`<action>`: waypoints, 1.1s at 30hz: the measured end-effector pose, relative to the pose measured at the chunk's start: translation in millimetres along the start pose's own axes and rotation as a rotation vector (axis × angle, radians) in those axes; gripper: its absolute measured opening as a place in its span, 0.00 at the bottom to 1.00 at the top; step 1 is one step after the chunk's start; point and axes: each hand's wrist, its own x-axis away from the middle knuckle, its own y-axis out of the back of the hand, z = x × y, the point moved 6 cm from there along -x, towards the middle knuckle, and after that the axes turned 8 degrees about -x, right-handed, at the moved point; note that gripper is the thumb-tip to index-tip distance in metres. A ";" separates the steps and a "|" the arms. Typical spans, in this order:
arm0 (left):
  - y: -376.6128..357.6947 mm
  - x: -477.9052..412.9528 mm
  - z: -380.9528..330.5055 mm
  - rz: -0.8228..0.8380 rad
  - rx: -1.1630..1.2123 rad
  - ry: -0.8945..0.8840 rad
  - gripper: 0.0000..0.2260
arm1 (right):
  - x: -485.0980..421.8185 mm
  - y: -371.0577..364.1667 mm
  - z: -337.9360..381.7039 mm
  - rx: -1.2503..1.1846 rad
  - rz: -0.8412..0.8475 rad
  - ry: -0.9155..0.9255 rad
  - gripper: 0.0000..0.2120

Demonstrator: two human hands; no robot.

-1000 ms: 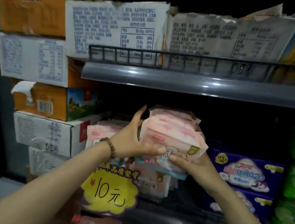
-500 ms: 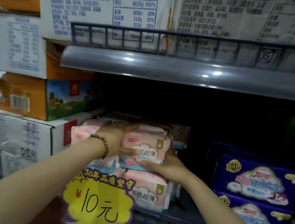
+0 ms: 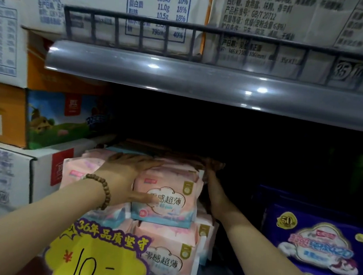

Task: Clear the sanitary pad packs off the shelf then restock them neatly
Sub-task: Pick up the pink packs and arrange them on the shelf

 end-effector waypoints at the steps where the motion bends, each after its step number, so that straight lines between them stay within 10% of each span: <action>1: -0.5 -0.6 0.9 -0.005 0.004 -0.003 0.45 | -2.7 -8.2 -2.5 0.023 0.050 -0.008 0.55; 7: -0.2 0.0 -0.3 -0.013 0.022 0.011 0.46 | 6.4 -10.2 33.3 -0.045 0.007 0.035 0.29; 10: -0.3 -0.8 0.0 -0.030 0.026 0.003 0.48 | -9.9 -4.3 32.7 -0.078 -0.053 0.018 0.51; 15: -1.2 -1.3 -0.8 -0.026 0.035 0.007 0.48 | 4.0 -30.4 33.3 0.049 0.062 0.034 0.29; 19: 2.3 -1.6 -1.1 -0.023 0.045 0.001 0.41 | 10.0 -25.4 21.9 0.017 0.080 -0.060 0.49; 24: 12.2 11.7 -2.7 -0.160 0.002 0.011 0.43 | 68.4 3.5 7.8 0.028 -0.090 0.007 0.30; 33: -2.7 33.3 -18.4 -0.205 -0.082 0.064 0.48 | 75.4 -16.1 -36.6 -0.059 0.059 -0.193 0.36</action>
